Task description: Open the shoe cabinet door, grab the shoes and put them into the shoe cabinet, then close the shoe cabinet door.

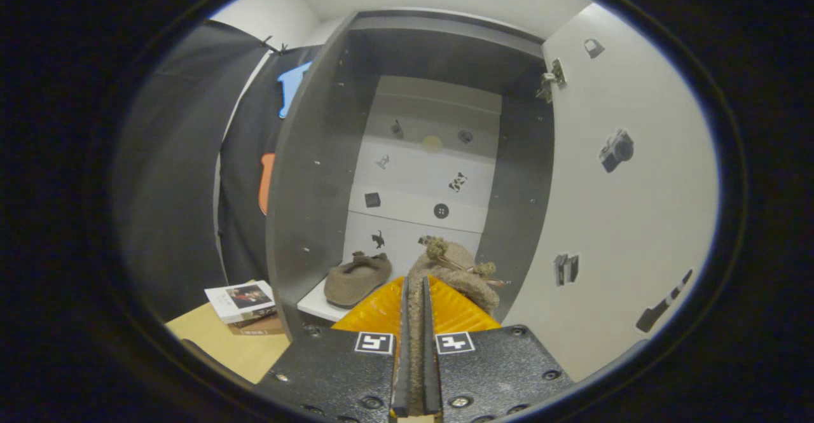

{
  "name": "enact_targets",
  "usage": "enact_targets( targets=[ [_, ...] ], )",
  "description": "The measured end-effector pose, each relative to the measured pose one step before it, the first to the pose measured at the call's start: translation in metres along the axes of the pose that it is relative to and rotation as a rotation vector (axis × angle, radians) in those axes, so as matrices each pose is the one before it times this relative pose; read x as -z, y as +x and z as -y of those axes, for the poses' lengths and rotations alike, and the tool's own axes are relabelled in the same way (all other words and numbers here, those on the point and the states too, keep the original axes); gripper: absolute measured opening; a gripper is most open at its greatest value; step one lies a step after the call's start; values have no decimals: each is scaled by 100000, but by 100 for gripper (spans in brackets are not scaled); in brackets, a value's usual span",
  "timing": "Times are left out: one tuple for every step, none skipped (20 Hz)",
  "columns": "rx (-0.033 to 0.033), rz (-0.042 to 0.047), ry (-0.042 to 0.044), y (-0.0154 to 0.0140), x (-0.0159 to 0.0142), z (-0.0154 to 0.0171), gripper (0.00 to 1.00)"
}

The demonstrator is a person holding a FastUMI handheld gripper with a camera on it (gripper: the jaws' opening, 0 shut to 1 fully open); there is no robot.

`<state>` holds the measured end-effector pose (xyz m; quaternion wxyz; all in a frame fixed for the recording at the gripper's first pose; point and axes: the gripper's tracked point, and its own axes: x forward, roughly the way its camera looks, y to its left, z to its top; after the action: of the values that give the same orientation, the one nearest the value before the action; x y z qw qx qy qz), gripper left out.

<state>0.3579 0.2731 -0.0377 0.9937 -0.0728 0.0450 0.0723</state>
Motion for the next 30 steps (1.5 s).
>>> enact_targets(
  targets=[
    [86,-1529,-889,1739,578,24,11],
    [627,-1208,-1457,1664,546,439,11],
    [1067,-909,-1095,1749,368,288,11],
    [849,-560,-917,1598,92,101,11],
    [904,-250,-1700,1575,205,271,11],
    [423,-232,-1970,1592,109,141,11],
    [14,-593,-2165,1461,162,107,11],
    [196,-1799,-2419,1550,400,-108,11],
    [-490,-2275,-2358,1410,636,-137,11],
    [670,-2696,-1485,1352,612,-168,12],
    [-535,-2686,-52,1221,546,-148,12],
    [510,-1746,-363,1285,509,9,11],
    [601,-1128,-283,768,331,308,11],
    [484,-556,-62,980,175,90,11],
    [300,-829,685,729,422,108,11],
    [-3023,498,3216,199,47,-596,12],
    [-2923,226,5145,279,-106,-653,12],
    [-2550,-489,6019,16,104,-631,12],
    [-2763,-970,4756,79,181,-626,12],
    [-1410,-248,3480,146,112,-383,12],
    [172,119,1345,386,6,-129,13],
    [795,1327,1281,54,-201,-166,14],
    [2148,-269,-1867,-188,-132,101,18],
    [1795,989,-1681,-366,-183,249,21],
    [-204,1190,-990,-460,-528,-67,23],
    [123,1054,491,-548,-382,-183,31],
    [102,765,-310,-810,-348,79,40],
    [451,297,-580,-798,-310,109,49],
    [1039,736,-1141,-961,-189,129,57],
    [153,1725,-245,-1208,-489,42,63]
  ],
)
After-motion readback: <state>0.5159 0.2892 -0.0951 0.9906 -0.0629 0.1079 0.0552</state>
